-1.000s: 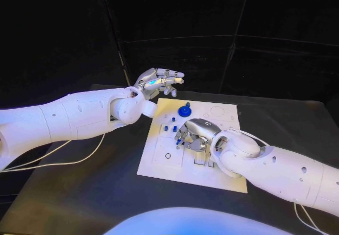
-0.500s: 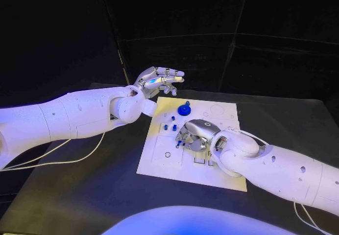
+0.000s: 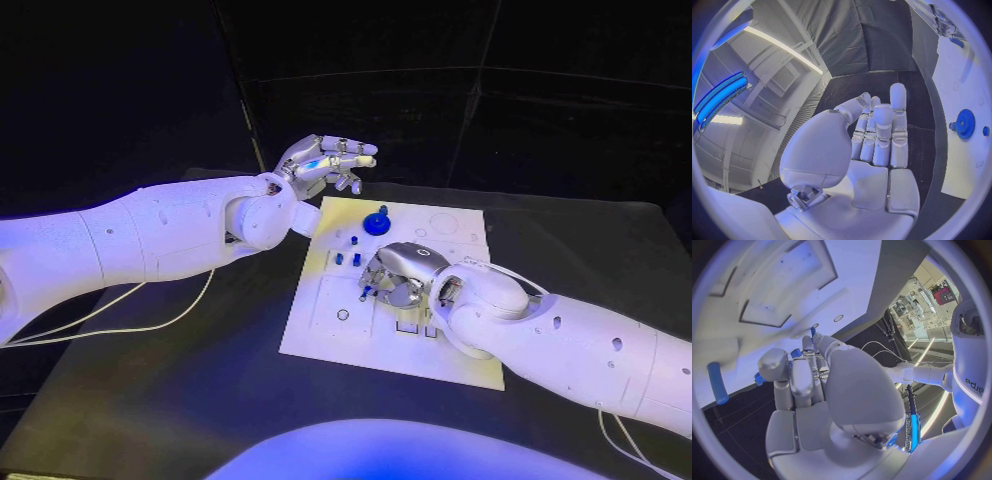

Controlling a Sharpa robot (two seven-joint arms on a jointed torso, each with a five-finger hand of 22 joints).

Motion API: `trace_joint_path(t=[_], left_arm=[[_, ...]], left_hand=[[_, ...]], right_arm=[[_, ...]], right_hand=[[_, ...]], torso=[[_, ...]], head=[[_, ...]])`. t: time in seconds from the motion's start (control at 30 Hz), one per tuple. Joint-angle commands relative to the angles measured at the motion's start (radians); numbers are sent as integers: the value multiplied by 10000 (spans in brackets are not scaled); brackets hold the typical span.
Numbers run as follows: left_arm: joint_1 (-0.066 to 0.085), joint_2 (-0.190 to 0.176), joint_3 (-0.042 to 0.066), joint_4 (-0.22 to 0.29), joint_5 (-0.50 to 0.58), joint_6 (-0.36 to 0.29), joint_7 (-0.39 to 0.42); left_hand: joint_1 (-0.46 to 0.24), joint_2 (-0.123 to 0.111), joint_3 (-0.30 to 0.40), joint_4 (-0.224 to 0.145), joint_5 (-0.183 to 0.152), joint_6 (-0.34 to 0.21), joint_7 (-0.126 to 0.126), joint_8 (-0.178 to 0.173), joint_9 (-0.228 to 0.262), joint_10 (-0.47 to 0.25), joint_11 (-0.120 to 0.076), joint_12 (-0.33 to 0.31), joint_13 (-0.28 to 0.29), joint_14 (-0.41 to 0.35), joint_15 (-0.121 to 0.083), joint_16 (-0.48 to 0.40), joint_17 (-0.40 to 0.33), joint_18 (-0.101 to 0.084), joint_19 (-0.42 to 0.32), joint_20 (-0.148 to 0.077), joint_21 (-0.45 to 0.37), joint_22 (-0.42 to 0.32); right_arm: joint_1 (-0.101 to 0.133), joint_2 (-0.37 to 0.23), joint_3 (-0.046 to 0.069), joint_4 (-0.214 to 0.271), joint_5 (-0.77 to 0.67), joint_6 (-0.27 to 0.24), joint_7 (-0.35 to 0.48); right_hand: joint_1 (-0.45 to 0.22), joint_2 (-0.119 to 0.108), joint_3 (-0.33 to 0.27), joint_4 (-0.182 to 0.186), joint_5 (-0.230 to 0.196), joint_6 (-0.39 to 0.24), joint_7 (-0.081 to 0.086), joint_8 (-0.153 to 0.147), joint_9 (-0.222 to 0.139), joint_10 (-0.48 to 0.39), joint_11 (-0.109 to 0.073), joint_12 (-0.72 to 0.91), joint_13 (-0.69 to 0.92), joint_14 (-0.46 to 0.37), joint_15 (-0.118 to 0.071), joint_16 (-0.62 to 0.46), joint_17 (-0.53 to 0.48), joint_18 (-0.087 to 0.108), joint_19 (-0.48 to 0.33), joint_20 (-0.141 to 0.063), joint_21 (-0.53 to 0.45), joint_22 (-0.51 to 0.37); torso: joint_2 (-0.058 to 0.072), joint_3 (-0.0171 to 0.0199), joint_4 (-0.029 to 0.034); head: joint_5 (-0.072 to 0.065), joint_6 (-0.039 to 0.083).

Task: Assemble the parts on the task board

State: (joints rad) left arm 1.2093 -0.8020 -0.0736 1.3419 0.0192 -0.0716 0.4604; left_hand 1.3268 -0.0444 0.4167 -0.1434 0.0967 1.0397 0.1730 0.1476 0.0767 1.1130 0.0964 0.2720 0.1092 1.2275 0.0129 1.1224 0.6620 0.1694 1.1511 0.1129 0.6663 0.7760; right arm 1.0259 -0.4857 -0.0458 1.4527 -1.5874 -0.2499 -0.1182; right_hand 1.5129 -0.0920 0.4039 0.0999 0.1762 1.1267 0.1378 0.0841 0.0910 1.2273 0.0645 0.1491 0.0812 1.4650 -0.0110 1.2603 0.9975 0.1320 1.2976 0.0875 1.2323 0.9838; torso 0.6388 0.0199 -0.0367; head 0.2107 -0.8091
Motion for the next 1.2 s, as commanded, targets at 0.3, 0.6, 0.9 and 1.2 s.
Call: trace_joint_path(t=[0.3,0.6,0.9,1.2], left_arm=[[20,17,10,-34,-36,146,11],[21,47,10,-85,-36,161,-3],[21,64,10,-104,-36,177,-15],[21,68,10,-100,-36,203,-36]], left_hand=[[35,49,-42,-29,62,-52,2,69,-11,-57,11,34,16,-56,13,-57,-9,129,-83,4,-62,-13],[35,49,-42,-29,62,-52,2,69,-11,-57,11,34,16,-56,13,-57,-9,129,-83,4,-62,-13],[35,49,-42,-29,62,-52,2,69,-11,-57,11,34,16,-56,13,-57,-9,129,-83,4,-62,-13],[29,52,-45,-26,63,-56,2,71,-12,-65,12,40,17,-60,15,-60,-19,129,-85,6,-65,-15]], right_arm=[[-5,8,-21,60,-80,341,-40],[-7,4,-29,111,-80,348,-58],[-8,-5,-34,123,-120,419,-120],[-8,61,-39,144,-674,581,-579]], right_hand=[[-96,2,0,-70,-51,-15,54,33,18,-39,37,-63,16,190,-52,39,-6,-142,-22,3,3,15],[-105,3,-1,-76,-58,-12,54,34,19,-37,37,-62,18,191,-52,45,1,-145,-17,3,10,27],[-105,3,-1,-76,-58,-12,54,34,19,-37,37,-62,18,191,-52,45,1,-145,-17,3,10,27],[-219,-10,-30,-86,-100,-40,65,13,17,-71,50,-84,21,188,-42,57,0,-135,-49,10,-23,-23]], torso=[[-6,0,-9],[-2,5,-1],[-1,0,-7],[2,-1,-5]], head=[[26,-28],[33,-36],[33,-37],[58,-49]])
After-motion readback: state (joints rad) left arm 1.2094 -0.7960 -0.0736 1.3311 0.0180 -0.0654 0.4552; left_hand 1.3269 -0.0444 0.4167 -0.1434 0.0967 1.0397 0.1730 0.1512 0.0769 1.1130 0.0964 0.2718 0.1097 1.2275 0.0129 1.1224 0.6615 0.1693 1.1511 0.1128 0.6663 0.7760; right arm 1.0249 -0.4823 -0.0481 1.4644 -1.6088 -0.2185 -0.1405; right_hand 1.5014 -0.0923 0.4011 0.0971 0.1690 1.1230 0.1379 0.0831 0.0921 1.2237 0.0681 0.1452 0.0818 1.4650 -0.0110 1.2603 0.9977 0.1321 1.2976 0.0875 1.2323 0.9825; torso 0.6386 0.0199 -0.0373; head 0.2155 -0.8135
